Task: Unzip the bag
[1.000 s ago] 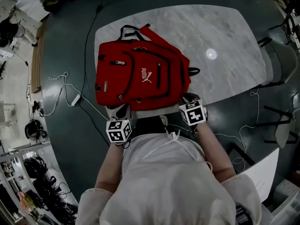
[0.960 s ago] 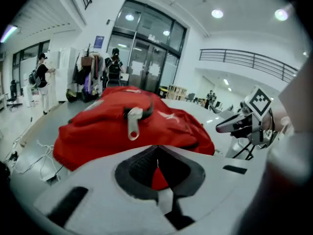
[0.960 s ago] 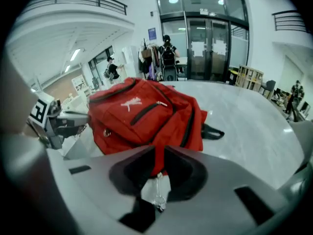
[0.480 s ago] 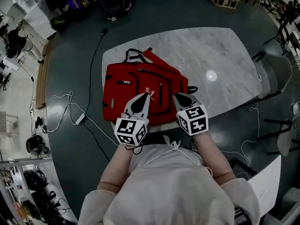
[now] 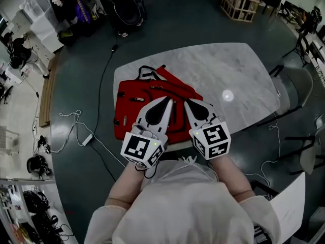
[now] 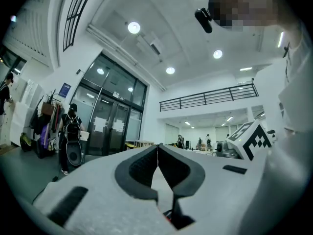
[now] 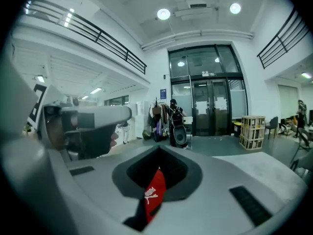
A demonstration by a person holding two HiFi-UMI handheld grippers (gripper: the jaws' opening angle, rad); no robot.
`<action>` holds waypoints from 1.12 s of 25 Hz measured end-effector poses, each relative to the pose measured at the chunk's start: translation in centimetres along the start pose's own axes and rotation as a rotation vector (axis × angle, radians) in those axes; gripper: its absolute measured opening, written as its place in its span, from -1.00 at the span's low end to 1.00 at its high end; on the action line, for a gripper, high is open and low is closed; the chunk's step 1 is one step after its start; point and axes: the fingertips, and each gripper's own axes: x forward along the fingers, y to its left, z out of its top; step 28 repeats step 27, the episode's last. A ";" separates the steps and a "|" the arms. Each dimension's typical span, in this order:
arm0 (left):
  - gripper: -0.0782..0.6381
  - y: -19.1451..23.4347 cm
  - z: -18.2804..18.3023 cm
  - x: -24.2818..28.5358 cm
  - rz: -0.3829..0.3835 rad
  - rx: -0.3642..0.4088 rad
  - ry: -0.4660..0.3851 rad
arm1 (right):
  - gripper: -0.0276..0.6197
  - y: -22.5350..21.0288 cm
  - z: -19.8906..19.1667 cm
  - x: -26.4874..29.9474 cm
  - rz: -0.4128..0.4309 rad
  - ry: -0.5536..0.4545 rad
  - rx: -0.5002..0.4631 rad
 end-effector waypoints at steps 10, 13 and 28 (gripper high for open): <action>-0.72 -1.0 -0.4 -0.4 -0.010 -0.011 0.016 | -0.83 0.8 0.0 -1.2 -0.012 0.012 -0.035; -0.72 -1.3 -0.5 -0.3 -0.001 -0.015 0.017 | -0.83 0.4 -0.4 -1.6 -0.013 0.024 -0.041; -0.72 -1.3 -3.0 -0.3 0.008 -0.050 0.078 | -0.83 -0.2 -1.7 -2.0 -0.029 0.041 -0.014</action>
